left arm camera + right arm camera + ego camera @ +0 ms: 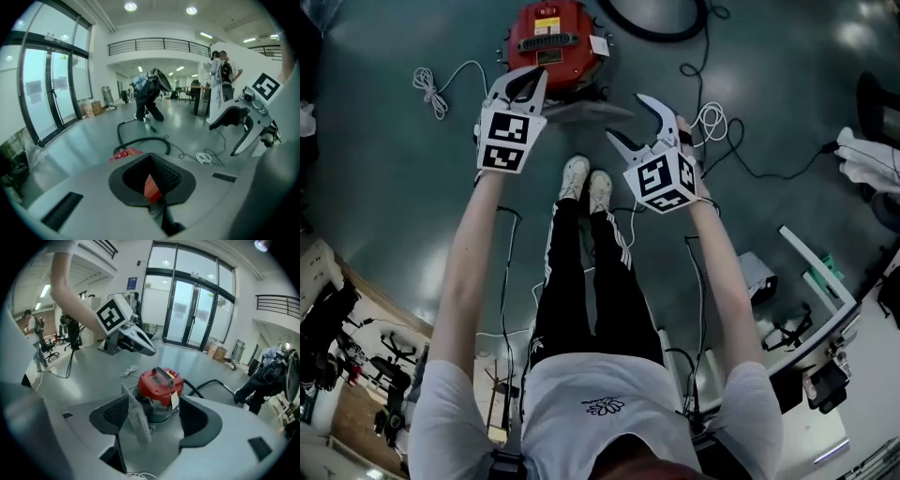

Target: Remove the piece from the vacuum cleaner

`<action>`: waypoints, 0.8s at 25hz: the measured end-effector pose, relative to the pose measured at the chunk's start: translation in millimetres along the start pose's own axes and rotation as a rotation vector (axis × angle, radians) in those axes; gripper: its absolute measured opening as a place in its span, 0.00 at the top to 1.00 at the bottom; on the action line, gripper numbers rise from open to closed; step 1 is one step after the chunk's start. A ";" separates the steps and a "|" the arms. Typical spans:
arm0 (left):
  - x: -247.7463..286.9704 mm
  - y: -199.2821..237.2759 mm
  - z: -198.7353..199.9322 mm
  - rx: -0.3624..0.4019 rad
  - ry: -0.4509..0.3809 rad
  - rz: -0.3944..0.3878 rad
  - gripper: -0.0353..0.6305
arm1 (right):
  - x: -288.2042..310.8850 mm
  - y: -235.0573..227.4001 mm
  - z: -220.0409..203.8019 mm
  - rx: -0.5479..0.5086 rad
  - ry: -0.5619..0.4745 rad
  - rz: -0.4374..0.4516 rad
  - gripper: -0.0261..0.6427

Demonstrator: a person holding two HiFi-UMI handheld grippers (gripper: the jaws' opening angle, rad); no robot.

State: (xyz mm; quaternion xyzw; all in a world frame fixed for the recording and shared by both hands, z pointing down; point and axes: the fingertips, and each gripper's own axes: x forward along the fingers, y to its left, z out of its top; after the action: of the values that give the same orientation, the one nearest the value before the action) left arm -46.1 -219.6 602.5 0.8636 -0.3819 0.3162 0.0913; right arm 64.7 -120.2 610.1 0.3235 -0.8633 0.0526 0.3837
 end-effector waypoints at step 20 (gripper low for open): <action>114.7 -11.8 -117.8 0.576 0.556 -0.342 0.94 | 153.9 50.1 -147.8 -0.172 0.566 0.273 0.74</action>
State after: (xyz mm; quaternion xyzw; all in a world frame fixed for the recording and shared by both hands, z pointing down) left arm -35.4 -233.4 766.4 0.7866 -0.0904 0.6108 -0.0027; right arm 51.2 -110.5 828.7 0.1437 -0.7591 0.1180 0.6238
